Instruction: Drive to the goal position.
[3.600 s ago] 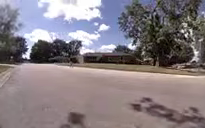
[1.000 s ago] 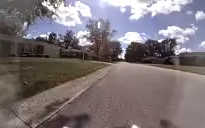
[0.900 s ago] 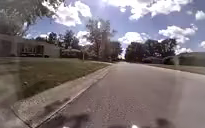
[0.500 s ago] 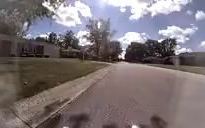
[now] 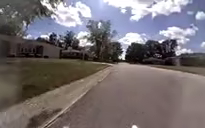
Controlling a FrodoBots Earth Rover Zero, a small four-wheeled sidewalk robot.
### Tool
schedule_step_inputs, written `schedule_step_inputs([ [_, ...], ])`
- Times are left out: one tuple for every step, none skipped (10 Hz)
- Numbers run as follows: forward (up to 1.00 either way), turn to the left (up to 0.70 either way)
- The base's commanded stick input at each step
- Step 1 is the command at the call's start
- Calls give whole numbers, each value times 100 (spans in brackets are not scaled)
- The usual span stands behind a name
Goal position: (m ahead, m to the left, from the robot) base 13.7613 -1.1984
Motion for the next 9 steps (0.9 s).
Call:
schedule_step_inputs([
  [85, 0],
  [85, 0],
  [85, 0],
  [85, -7],
  [85, -22],
  [85, -32],
  [85, -15],
  [85, 0],
  [85, 0],
])
